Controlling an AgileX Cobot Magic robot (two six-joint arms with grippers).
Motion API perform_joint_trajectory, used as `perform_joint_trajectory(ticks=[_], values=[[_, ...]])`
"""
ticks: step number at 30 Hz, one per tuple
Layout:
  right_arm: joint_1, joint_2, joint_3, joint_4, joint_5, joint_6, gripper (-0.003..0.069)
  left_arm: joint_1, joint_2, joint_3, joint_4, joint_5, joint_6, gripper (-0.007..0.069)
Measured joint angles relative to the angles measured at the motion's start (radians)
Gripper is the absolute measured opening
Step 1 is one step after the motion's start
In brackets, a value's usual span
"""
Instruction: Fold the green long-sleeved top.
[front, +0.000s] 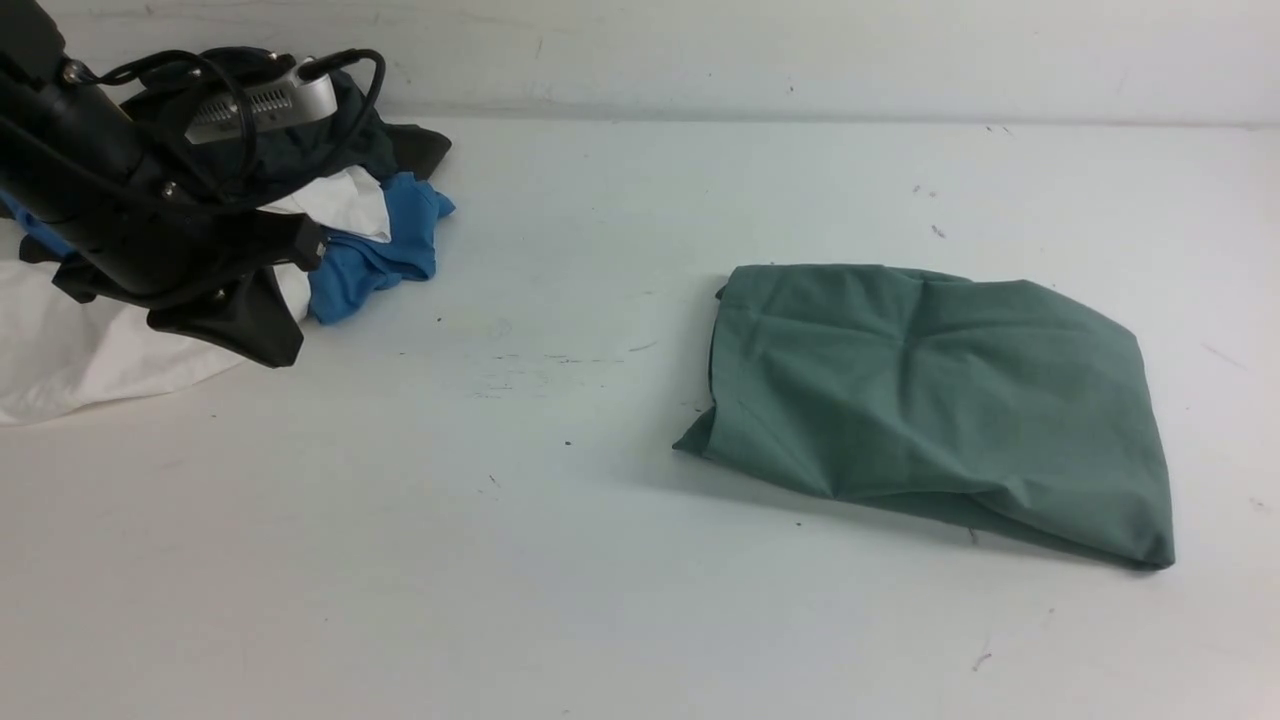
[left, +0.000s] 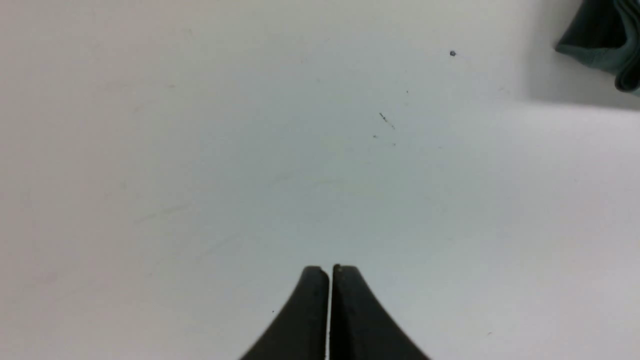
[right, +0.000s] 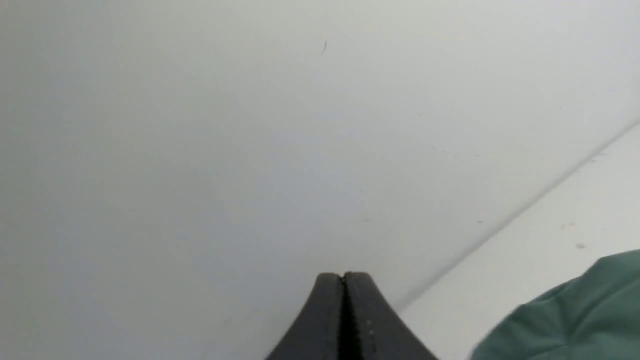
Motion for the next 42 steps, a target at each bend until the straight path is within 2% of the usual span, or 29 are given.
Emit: perform_joint_trajectory(ticks=[2, 4, 5, 6, 7, 8, 9, 10, 12, 20, 40, 42], values=[[0.000, 0.000, 0.000, 0.049, -0.011, 0.033, -0.0015, 0.000, 0.000, 0.000, 0.000, 0.000, 0.000, -0.0003], [0.000, 0.000, 0.000, 0.199, -0.026, 0.139, -0.0015, 0.000, 0.000, 0.000, 0.000, 0.000, 0.001, -0.0003], [0.000, 0.000, 0.000, 0.212, -0.027, 0.146, -0.0015, 0.000, 0.000, 0.000, 0.000, 0.000, 0.001, -0.0003], [0.000, 0.000, 0.000, 0.315, -0.030, 0.193, -0.0015, 0.000, 0.000, 0.000, 0.000, 0.000, 0.001, -0.0003], [0.000, 0.000, 0.000, 0.368, -0.033, 0.220, -0.0015, 0.000, 0.000, 0.000, 0.000, 0.000, 0.001, -0.0003], [0.000, 0.000, 0.000, 0.444, -0.041, 0.237, -0.0015, 0.000, 0.000, 0.000, 0.000, 0.000, 0.001, -0.0003], [0.000, 0.000, 0.000, 0.457, -0.041, 0.241, -0.0015, 0.000, 0.000, 0.000, 0.000, 0.000, 0.001, -0.0003], [0.000, 0.000, 0.000, 0.543, -0.058, 0.255, -0.0015, 0.000, 0.000, 0.000, 0.000, 0.000, 0.001, -0.0003], [0.000, 0.000, 0.000, 0.595, -0.085, 0.268, -0.0015, 0.000, 0.000, 0.000, 0.000, 0.000, 0.001, -0.0003], [0.000, 0.000, 0.000, 0.634, -0.180, 0.373, -0.0015, 0.000, 0.000, 0.000, 0.003, 0.000, 0.002, -0.0003], [0.000, -0.035, 0.008, 0.635, -0.185, 0.380, -0.0015, 0.000, 0.000, 0.000, 0.004, 0.000, 0.003, -0.0003], [-0.006, -0.054, 0.008, 0.593, -0.184, 0.381, -0.0015, 0.000, 0.000, 0.000, 0.004, 0.000, 0.003, -0.0003]])
